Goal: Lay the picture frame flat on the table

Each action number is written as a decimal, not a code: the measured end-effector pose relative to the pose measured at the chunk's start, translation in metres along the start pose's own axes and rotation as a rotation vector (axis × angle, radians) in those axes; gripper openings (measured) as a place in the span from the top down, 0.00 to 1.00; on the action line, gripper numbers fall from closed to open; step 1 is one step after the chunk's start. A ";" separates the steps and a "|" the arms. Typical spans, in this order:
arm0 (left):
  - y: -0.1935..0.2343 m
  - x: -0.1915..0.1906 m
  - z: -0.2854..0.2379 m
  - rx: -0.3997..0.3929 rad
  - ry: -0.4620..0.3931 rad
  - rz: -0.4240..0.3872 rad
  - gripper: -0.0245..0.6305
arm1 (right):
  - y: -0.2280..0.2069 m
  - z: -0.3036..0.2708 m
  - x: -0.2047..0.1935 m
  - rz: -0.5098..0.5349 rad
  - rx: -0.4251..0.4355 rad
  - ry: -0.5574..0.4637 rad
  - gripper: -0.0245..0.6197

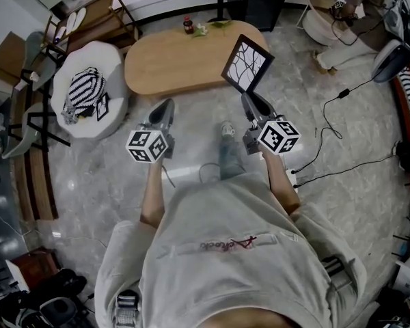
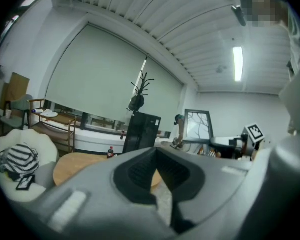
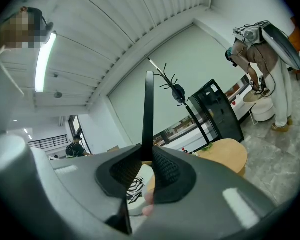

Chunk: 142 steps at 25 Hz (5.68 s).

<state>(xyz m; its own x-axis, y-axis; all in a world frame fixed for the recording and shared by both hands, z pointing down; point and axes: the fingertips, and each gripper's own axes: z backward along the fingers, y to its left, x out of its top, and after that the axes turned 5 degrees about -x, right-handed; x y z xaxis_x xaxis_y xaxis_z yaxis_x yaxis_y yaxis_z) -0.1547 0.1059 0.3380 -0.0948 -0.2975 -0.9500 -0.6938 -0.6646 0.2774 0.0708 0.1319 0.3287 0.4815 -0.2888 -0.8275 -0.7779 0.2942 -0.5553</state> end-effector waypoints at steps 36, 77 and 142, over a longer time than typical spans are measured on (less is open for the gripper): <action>0.148 0.100 -0.272 0.076 -0.049 -0.021 0.96 | -0.156 -0.271 0.133 0.016 0.101 0.036 0.86; 0.238 0.059 -0.337 0.120 0.062 0.111 0.96 | -0.194 -0.402 0.112 -0.021 0.102 0.180 0.86; 0.340 -0.267 -0.382 0.135 0.258 0.398 0.96 | -0.358 -0.431 -0.254 -0.117 -0.076 0.631 0.86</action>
<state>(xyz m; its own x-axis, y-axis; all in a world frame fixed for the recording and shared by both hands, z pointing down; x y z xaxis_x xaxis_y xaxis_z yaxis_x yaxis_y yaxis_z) -0.0924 -0.3029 0.7406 -0.2033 -0.6819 -0.7026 -0.7273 -0.3752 0.5747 0.0534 -0.2925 0.7735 0.2523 -0.8021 -0.5412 -0.7723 0.1700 -0.6120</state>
